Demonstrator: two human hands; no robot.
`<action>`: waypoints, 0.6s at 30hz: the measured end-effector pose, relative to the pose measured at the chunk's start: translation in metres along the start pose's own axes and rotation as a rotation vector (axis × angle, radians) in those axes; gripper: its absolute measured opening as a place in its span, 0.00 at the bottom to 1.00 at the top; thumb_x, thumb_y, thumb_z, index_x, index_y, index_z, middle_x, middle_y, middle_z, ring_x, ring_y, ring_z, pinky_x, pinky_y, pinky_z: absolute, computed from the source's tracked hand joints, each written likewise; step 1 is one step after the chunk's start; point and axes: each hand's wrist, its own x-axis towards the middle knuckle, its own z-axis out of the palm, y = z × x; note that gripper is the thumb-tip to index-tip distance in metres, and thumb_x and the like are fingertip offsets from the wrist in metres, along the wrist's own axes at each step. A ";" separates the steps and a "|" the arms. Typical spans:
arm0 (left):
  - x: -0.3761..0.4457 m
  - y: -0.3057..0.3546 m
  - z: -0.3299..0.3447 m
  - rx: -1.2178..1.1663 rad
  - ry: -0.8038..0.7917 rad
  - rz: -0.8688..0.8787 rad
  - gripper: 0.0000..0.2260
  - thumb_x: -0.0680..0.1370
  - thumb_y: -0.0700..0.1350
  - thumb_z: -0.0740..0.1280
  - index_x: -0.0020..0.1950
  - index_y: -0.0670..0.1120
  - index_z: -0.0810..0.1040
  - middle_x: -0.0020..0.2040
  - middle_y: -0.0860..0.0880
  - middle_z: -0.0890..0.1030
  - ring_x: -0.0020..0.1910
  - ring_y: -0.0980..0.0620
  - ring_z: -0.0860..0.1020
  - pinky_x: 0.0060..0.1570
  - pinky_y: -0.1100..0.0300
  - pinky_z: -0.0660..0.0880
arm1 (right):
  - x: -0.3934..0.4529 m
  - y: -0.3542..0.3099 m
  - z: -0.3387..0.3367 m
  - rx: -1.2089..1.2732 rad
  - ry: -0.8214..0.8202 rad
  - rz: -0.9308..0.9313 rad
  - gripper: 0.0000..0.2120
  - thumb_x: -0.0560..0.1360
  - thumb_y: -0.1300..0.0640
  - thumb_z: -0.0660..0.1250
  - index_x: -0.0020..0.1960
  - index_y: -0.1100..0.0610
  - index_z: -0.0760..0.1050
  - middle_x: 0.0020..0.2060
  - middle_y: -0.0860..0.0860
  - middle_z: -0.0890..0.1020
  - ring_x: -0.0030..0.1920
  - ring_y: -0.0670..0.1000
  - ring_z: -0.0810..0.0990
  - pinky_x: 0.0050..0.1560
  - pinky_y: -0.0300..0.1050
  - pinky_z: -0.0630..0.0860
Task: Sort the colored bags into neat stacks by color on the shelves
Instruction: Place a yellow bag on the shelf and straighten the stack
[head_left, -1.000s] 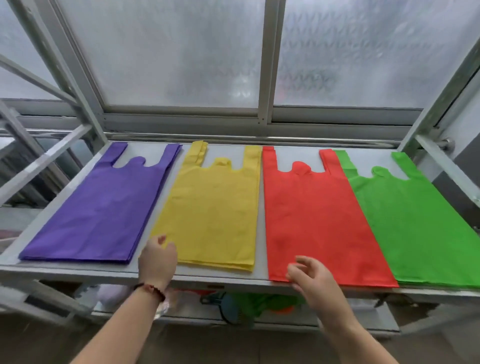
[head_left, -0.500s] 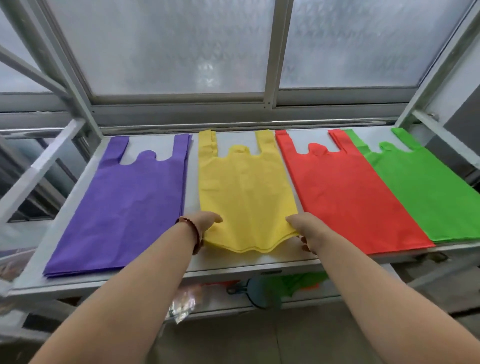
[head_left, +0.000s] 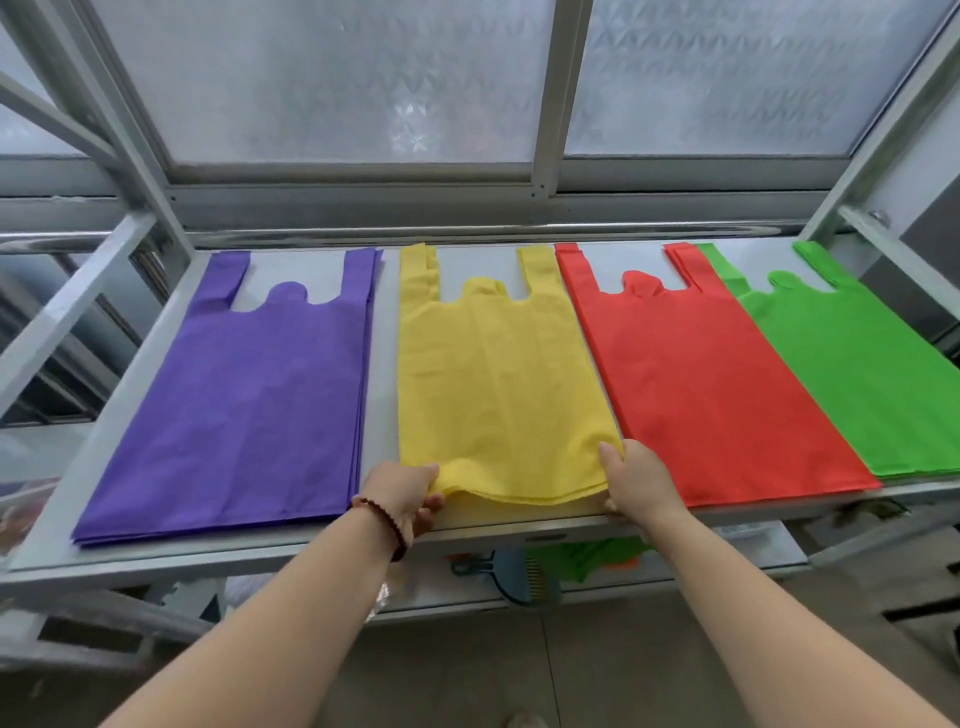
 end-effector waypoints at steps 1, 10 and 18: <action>-0.004 -0.003 -0.004 0.034 -0.007 -0.003 0.06 0.80 0.42 0.61 0.53 0.40 0.67 0.33 0.47 0.69 0.13 0.59 0.67 0.15 0.73 0.60 | -0.004 0.002 -0.005 0.006 -0.025 0.015 0.12 0.81 0.53 0.53 0.44 0.59 0.68 0.34 0.51 0.69 0.30 0.50 0.69 0.31 0.44 0.71; 0.022 0.083 -0.023 0.295 -0.154 0.071 0.12 0.77 0.53 0.63 0.46 0.44 0.74 0.27 0.48 0.81 0.23 0.52 0.79 0.23 0.63 0.76 | 0.060 -0.059 -0.020 0.002 -0.141 0.034 0.09 0.78 0.55 0.63 0.47 0.61 0.72 0.27 0.52 0.75 0.25 0.49 0.76 0.26 0.37 0.70; 0.112 0.151 -0.009 0.224 -0.181 0.209 0.09 0.78 0.49 0.62 0.44 0.45 0.76 0.26 0.48 0.82 0.24 0.52 0.82 0.25 0.59 0.79 | 0.157 -0.090 -0.013 0.301 -0.408 0.102 0.08 0.69 0.61 0.71 0.44 0.60 0.73 0.28 0.51 0.80 0.25 0.47 0.80 0.27 0.36 0.79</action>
